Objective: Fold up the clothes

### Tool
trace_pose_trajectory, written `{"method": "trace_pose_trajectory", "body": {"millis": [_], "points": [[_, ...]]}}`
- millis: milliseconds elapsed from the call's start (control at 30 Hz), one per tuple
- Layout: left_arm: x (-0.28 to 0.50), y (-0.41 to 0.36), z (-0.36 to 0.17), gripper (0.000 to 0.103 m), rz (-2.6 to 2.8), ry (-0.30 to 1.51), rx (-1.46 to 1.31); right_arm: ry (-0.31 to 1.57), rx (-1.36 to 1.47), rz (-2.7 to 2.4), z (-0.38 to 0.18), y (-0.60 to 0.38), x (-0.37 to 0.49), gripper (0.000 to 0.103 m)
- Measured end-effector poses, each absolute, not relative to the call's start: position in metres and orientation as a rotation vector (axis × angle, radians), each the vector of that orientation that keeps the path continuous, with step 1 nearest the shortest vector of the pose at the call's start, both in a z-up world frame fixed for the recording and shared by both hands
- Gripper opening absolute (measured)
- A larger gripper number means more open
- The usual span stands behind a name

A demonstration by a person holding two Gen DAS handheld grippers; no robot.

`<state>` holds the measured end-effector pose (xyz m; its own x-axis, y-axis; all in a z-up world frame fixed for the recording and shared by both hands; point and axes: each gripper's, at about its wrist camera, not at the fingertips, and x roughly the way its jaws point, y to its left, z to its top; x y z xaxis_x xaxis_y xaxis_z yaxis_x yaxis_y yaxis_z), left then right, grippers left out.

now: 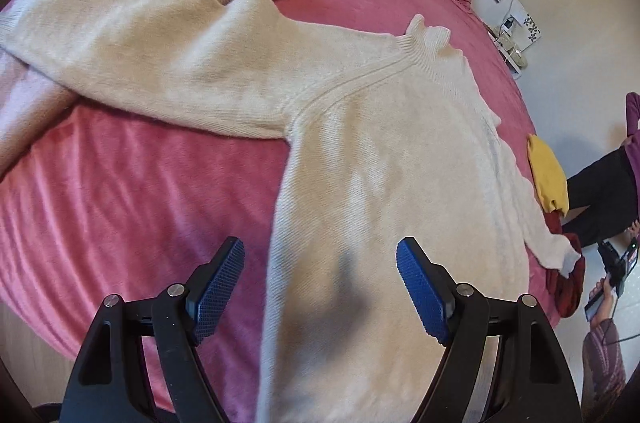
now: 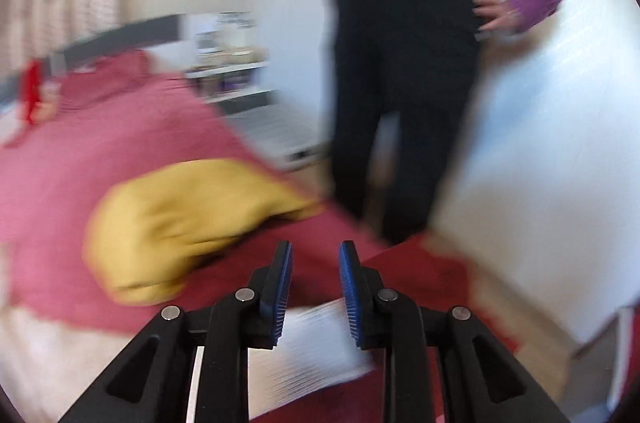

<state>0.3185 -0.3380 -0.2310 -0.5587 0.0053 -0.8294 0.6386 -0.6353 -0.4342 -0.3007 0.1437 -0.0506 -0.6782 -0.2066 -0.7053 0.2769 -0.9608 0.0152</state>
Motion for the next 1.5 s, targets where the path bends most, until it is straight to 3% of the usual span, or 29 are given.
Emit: {"method": "trace_pose_trajectory", "body": {"millis": [167,400,567,833,967,1033,1100,1133,1500], "points": [[0.343,-0.327,-0.230,0.080,-2.277,0.929,1.281,0.012,1.303,-1.994,-0.084,0.080,-0.203,0.026],[0.381,-0.334,-0.254,0.080,-2.268,1.170,1.368,-0.026,1.595,-1.491,-0.164,0.026,-0.080,0.026],[0.400,-0.335,-0.270,0.080,-2.248,1.348,1.383,-0.250,1.650,-1.520,-0.181,0.058,-0.096,0.030],[0.373,-0.304,-0.287,0.080,-2.321,1.197,1.529,-0.418,1.711,-1.402,-0.214,0.072,-0.096,0.032],[0.374,-0.304,-0.287,0.079,-2.364,1.249,1.513,-0.530,1.684,-1.279,-0.223,0.066,-0.090,0.032],[0.374,-0.304,-0.287,0.074,-2.385,1.312,1.504,-0.553,1.689,-1.231,-0.227,0.062,-0.087,0.032],[0.371,-0.303,-0.292,0.042,-2.398,1.404,1.510,-0.545,1.701,-1.192,-0.230,0.055,-0.082,0.032],[0.369,-0.303,-0.294,0.039,-2.391,1.428,1.520,-0.539,1.704,-1.177,-0.231,0.053,-0.080,0.032],[0.366,-0.307,-0.306,0.038,-2.359,1.520,1.527,-0.536,1.703,-1.374,-0.222,0.088,-0.109,0.034]]}}
